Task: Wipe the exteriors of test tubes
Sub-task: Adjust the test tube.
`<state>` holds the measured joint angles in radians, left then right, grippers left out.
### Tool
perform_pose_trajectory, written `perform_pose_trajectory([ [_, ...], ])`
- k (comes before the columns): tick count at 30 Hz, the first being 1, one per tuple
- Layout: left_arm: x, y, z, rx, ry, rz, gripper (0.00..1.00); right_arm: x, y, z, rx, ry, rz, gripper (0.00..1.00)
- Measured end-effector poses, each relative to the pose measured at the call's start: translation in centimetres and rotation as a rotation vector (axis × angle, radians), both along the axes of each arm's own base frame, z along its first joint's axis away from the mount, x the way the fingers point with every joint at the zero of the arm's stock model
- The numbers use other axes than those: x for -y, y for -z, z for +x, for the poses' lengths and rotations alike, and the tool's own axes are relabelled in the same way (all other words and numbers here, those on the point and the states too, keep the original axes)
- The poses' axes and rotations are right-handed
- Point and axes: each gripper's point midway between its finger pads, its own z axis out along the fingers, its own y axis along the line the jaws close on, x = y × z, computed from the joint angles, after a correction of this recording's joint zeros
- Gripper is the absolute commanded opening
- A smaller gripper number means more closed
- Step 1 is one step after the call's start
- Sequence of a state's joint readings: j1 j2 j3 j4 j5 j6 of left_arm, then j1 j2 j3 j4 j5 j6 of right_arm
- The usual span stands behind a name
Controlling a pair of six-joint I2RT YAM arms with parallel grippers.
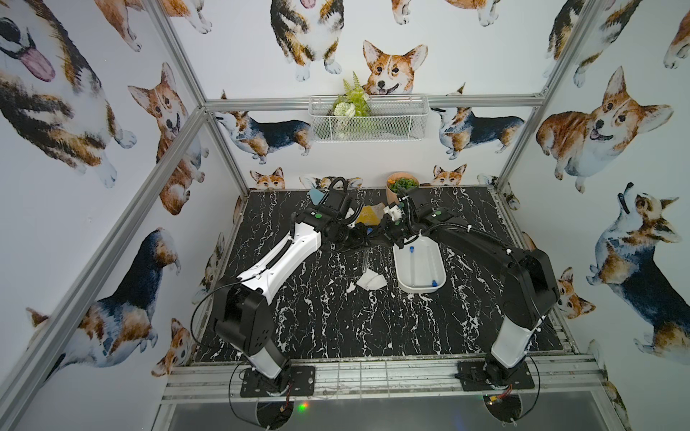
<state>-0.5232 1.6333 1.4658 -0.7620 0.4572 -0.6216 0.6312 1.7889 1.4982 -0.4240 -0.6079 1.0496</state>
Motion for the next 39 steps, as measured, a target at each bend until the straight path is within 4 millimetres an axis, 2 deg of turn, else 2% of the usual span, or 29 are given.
perform_pose_trajectory([
  [6, 0.0, 0.0, -0.1, -0.003, 0.003, 0.001, 0.41, 0.0, -0.3, 0.0, 0.007, 0.0, 0.003, 0.1],
  [8, 0.0, 0.1, -0.2, -0.005, 0.006, 0.005, 0.45, -0.1, -0.6, 0.0, 0.013, 0.0, 0.008, 0.1],
  [12, -0.2, 0.2, -0.7, -0.012, 0.02, 0.018, 0.45, -0.3, -1.7, 0.4, 0.033, 0.005, 0.022, 0.09],
  [17, -0.5, -0.4, -1.4, -0.001, 0.037, 0.021, 0.36, -0.1, -2.6, 1.2, 0.052, 0.018, 0.034, 0.09],
  [28, -0.5, -0.2, -2.8, -0.016, 0.066, 0.019, 0.19, 0.4, -2.6, 2.2, 0.058, 0.051, 0.019, 0.09],
  [35, -0.2, -0.6, -3.0, -0.002, 0.087, 0.002, 0.15, 0.5, -2.5, 2.2, 0.042, 0.062, 0.009, 0.09],
  [39, -0.2, -0.8, -3.0, 0.004, 0.087, 0.0, 0.16, 0.5, -2.5, 2.3, 0.042, 0.067, 0.007, 0.09],
])
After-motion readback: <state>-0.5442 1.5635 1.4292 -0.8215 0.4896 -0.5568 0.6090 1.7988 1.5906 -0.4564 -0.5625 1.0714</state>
